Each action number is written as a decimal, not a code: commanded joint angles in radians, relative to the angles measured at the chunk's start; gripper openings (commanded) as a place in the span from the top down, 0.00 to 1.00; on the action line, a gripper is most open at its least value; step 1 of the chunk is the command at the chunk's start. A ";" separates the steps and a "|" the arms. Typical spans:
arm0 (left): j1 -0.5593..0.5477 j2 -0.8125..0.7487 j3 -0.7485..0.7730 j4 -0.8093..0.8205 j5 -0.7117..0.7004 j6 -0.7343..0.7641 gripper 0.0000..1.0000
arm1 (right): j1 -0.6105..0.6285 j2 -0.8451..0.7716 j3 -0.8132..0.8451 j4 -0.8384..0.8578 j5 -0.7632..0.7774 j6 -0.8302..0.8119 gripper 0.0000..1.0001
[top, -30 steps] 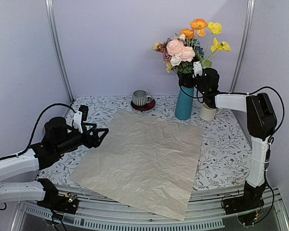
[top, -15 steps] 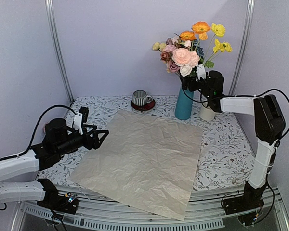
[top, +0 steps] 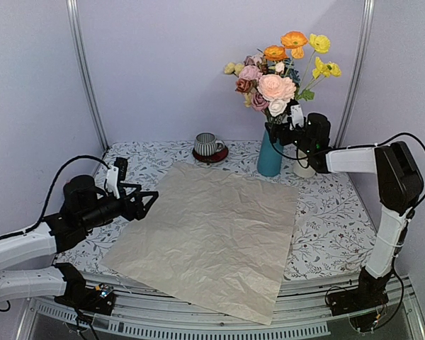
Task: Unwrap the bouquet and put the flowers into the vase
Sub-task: Place the fake flower at the center of the board, then reset both arms
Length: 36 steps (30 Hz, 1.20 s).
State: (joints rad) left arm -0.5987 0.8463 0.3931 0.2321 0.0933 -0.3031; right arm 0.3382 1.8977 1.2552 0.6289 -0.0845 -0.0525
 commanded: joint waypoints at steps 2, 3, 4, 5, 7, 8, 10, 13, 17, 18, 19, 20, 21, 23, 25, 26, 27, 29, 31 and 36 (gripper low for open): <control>0.011 -0.019 -0.012 0.006 0.013 -0.002 0.16 | -0.001 -0.073 -0.076 -0.014 -0.040 0.030 0.01; 0.011 -0.019 -0.012 0.006 0.012 -0.002 0.16 | -0.002 -0.085 -0.101 -0.013 -0.041 0.033 0.01; 0.012 -0.018 -0.011 0.004 0.009 -0.002 0.16 | -0.002 -0.103 -0.126 -0.012 -0.042 0.037 0.01; 0.013 -0.018 -0.011 0.002 0.005 -0.002 0.16 | -0.002 -0.118 -0.152 -0.010 -0.046 0.040 0.01; 0.016 -0.017 -0.010 -0.003 -0.002 -0.002 0.16 | -0.001 -0.156 -0.206 -0.006 -0.055 0.047 0.01; 0.018 -0.015 -0.008 -0.003 -0.002 -0.001 0.15 | -0.002 -0.174 -0.233 -0.003 -0.065 0.048 0.01; 0.022 -0.014 -0.006 -0.005 -0.004 -0.002 0.15 | -0.001 -0.210 -0.284 -0.003 -0.077 0.048 0.01; 0.028 -0.013 -0.002 -0.012 -0.013 -0.006 0.15 | 0.000 -0.284 -0.381 0.006 -0.090 0.081 0.01; 0.041 -0.019 -0.002 -0.026 -0.048 -0.012 0.16 | -0.001 -0.418 -0.527 0.031 -0.077 0.090 0.01; 0.046 -0.020 -0.001 -0.033 -0.065 -0.017 0.16 | 0.000 -0.454 -0.559 0.029 -0.072 0.084 0.01; 0.054 -0.021 0.001 -0.037 -0.082 -0.020 0.15 | 0.000 -0.491 -0.586 0.026 -0.065 0.077 0.01; 0.062 -0.023 0.004 -0.043 -0.102 -0.020 0.14 | 0.000 -0.528 -0.614 0.018 -0.051 0.071 0.01; 0.066 -0.026 0.006 -0.047 -0.133 -0.018 0.13 | 0.000 -0.565 -0.637 0.008 -0.021 0.065 0.01; 0.072 -0.033 0.006 -0.044 -0.205 0.000 0.12 | -0.001 -0.641 -0.675 -0.024 0.054 0.063 0.01; 0.073 -0.038 0.002 -0.034 -0.307 0.028 0.10 | 0.000 -0.701 -0.716 -0.047 0.146 0.065 0.01; 0.074 -0.040 -0.002 -0.027 -0.351 0.044 0.08 | 0.000 -0.730 -0.741 -0.051 0.193 0.066 0.01; 0.074 -0.045 -0.008 -0.022 -0.401 0.064 0.04 | -0.001 -0.760 -0.769 -0.049 0.231 0.064 0.01; 0.074 -0.059 -0.025 -0.005 -0.517 0.079 0.02 | -0.001 -0.813 -0.822 -0.037 0.296 0.026 0.01; 0.074 -0.085 -0.075 0.060 -0.560 0.153 0.02 | -0.002 -0.857 -0.874 -0.016 0.335 -0.002 0.01; 0.121 -0.107 -0.208 0.315 -0.645 0.305 0.02 | -0.008 -0.867 -1.043 0.225 0.319 -0.128 0.01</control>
State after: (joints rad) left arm -0.5289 0.7433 0.2733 0.3275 -0.4274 -0.1413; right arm 0.3389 1.0256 0.3241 0.6529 0.1879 -0.0681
